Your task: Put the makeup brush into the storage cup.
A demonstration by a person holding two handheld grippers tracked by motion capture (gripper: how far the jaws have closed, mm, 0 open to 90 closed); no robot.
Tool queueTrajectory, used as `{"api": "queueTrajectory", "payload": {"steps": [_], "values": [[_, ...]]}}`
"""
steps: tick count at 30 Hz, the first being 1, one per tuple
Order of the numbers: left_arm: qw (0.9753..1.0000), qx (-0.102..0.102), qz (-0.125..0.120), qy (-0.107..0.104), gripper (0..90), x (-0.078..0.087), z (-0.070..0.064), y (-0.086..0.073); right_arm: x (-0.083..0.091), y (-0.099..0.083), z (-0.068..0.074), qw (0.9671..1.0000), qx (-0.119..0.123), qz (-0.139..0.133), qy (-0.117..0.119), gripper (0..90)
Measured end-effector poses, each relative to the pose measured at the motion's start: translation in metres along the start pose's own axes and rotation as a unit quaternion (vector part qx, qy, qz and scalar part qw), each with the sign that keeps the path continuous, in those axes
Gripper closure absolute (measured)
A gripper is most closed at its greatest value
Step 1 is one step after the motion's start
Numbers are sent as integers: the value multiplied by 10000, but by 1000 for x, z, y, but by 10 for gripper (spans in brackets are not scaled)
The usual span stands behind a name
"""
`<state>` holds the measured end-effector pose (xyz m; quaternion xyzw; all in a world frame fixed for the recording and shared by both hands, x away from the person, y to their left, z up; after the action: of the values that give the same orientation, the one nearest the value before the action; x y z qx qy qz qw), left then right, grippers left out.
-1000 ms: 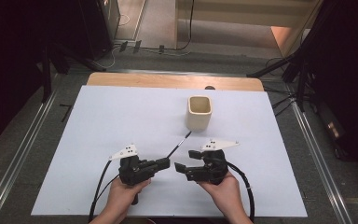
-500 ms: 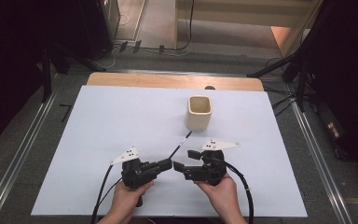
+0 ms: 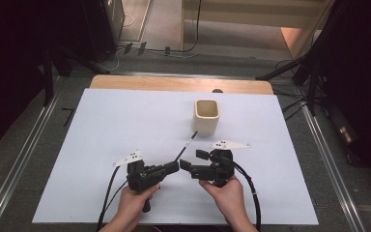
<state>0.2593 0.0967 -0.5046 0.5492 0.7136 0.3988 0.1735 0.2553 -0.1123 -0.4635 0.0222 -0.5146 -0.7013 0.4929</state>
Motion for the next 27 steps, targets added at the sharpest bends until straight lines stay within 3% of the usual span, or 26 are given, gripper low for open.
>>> {"api": "queueTrajectory", "payload": {"steps": [7, 27], "values": [[10000, -19, -28, -12, 847, -2, 0, 0, -6, 4, -1, 9994, -322, -44, 79, 266], [10000, -16, -3, -67, 847, -3, -1, -2, -23, 13, -1, 9981, -573, -44, 237, 380]]}}
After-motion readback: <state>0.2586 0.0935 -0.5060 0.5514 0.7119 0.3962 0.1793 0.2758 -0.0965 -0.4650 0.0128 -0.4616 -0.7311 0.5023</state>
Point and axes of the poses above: each handheld gripper's, and its own axes: x roughly backward along the jaws, y roughly out of its top, z roughly to its left, the point moved 3 cm from there along -x, roughly forward along the jaws, and after that the axes turned 1 degree about -z, right-handed, at the moved point
